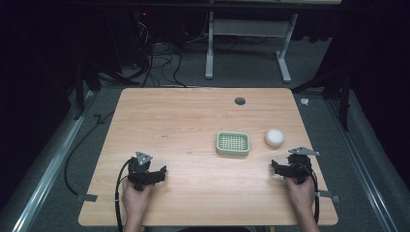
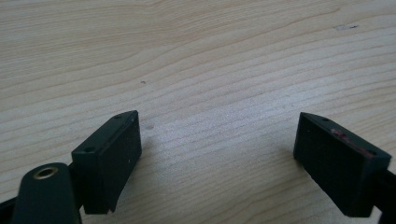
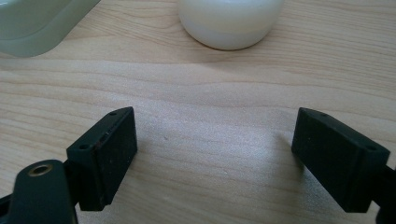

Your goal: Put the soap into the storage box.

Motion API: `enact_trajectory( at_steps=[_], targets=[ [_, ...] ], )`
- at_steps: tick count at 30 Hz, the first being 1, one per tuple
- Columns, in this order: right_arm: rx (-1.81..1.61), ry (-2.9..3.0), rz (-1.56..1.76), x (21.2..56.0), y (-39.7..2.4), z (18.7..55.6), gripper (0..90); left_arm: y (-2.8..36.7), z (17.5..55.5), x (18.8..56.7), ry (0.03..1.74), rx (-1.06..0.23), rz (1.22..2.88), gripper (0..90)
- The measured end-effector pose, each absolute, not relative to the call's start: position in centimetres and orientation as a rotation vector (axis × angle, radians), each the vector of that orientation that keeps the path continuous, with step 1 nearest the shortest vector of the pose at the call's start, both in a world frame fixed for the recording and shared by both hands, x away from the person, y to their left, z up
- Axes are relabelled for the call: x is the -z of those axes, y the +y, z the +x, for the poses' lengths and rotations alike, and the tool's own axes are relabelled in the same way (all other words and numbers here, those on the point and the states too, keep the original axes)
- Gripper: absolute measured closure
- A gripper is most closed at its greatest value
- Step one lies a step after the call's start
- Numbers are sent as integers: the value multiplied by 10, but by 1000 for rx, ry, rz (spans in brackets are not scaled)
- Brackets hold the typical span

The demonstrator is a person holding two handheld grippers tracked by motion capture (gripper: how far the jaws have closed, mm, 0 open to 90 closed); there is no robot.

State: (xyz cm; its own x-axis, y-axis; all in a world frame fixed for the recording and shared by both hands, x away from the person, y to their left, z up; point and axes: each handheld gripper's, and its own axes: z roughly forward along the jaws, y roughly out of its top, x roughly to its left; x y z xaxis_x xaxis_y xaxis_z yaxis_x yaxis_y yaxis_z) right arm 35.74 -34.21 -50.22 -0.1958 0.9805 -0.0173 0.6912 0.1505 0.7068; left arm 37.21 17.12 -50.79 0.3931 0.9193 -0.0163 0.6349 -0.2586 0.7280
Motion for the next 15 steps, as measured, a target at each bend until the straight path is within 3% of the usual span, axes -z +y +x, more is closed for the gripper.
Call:
enact_trajectory(
  at_steps=[15],
  targets=[
    [-791,1950,1597,502,-342,357,148,171,372,508,1325,-553,1997,158]
  ],
)
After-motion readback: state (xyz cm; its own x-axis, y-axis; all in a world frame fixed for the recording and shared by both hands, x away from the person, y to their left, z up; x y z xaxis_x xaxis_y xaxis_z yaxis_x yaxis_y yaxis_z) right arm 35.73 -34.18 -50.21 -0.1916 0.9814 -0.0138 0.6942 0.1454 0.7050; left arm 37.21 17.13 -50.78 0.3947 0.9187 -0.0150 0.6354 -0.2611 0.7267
